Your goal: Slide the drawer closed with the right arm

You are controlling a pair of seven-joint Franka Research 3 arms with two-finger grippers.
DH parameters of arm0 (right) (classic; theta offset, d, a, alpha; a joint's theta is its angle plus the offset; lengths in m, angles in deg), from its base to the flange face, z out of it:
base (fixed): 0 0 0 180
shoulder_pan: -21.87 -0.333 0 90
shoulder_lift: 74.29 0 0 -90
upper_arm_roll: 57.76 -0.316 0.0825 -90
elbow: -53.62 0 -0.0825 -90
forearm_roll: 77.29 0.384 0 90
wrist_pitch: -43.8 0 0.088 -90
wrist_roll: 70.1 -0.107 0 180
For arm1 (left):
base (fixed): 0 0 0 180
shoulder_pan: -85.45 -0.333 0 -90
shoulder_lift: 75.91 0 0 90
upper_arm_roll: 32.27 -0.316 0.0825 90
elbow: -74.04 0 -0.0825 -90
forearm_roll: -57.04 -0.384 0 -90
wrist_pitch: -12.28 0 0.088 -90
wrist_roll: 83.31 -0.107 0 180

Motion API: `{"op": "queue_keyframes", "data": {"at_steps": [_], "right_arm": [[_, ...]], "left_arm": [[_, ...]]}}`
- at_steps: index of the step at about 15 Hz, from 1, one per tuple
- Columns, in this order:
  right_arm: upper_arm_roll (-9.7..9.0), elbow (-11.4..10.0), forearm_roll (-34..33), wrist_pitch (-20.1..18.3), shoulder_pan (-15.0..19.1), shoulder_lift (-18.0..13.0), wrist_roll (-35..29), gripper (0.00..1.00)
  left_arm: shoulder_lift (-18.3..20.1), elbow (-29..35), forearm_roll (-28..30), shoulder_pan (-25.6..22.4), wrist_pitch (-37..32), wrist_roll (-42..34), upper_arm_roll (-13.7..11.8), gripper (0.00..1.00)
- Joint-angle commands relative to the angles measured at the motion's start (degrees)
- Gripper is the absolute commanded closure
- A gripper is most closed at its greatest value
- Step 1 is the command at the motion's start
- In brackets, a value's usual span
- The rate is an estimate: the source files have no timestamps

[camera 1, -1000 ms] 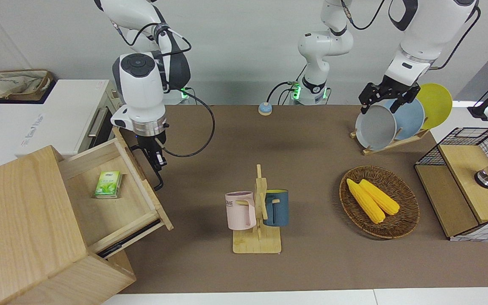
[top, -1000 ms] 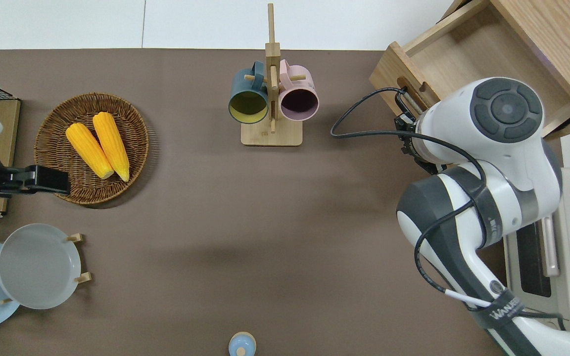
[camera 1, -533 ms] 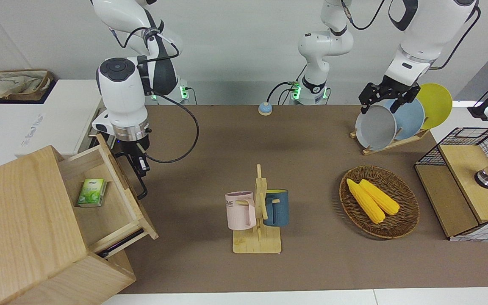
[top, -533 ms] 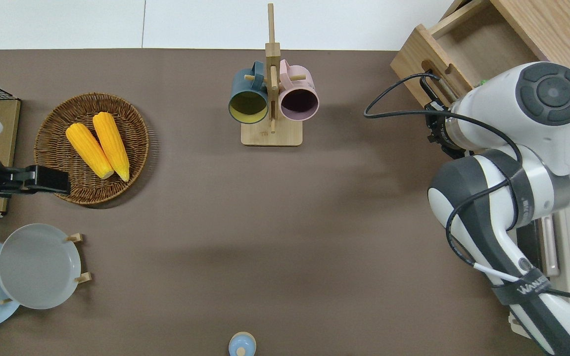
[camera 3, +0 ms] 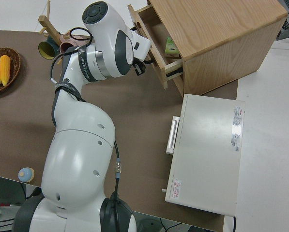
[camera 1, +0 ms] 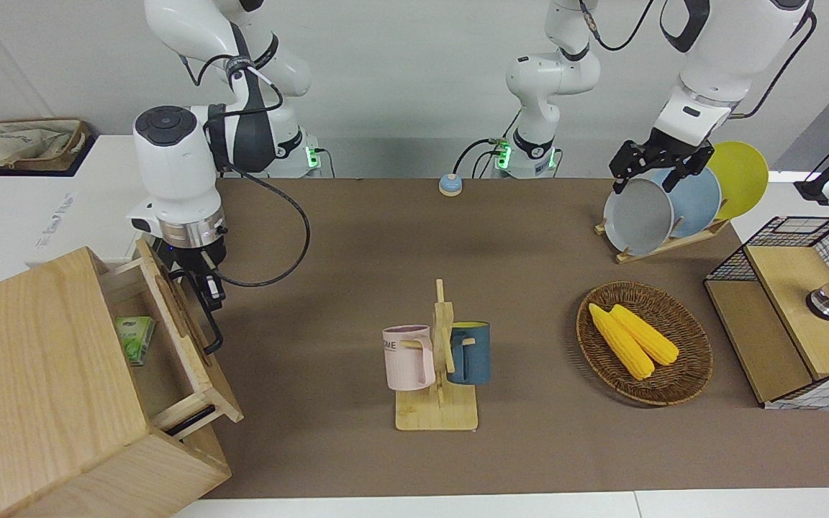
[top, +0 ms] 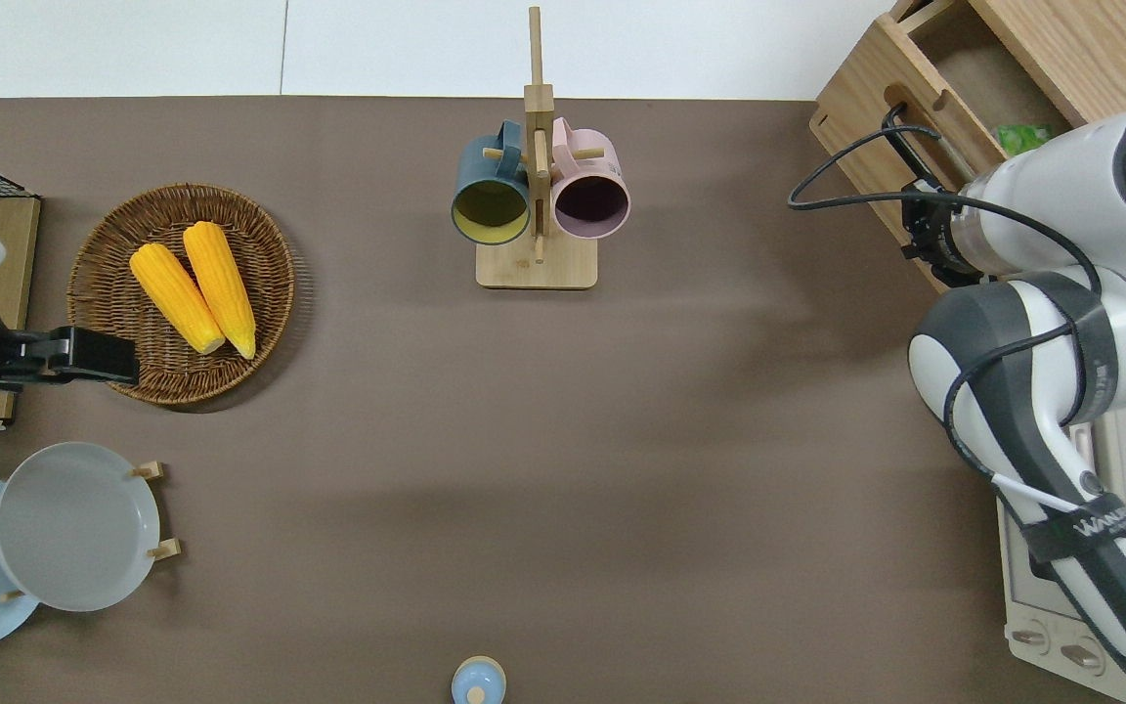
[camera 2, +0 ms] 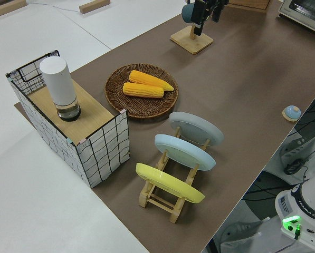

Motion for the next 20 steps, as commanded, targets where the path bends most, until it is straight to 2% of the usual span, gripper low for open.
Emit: {"op": "queue_keyframes", "data": {"at_steps": [1,7,10,20], "right_arm": [[0.87,1.7,-0.5,1.9,1.3,1.3,3.3,1.000],[3.07,1.6,-0.5,3.9,1.8,1.4,4.8,1.000],[4.83,1.7,-0.5,4.6,1.9,1.5,6.9,1.000],[6.23,2.0,-0.5,7.4,2.8,2.0,7.8,1.000]], "left_arm": [[0.4,0.0,-0.7,0.4,-0.4,-0.4,-0.1,0.00],[0.5,0.0,-0.7,0.3,-0.3,-0.4,-0.2,0.00],[0.5,0.0,-0.7,0.3,-0.3,-0.4,-0.2,0.00],[0.4,0.0,-0.7,0.3,-0.3,-0.3,-0.2,0.00]]}}
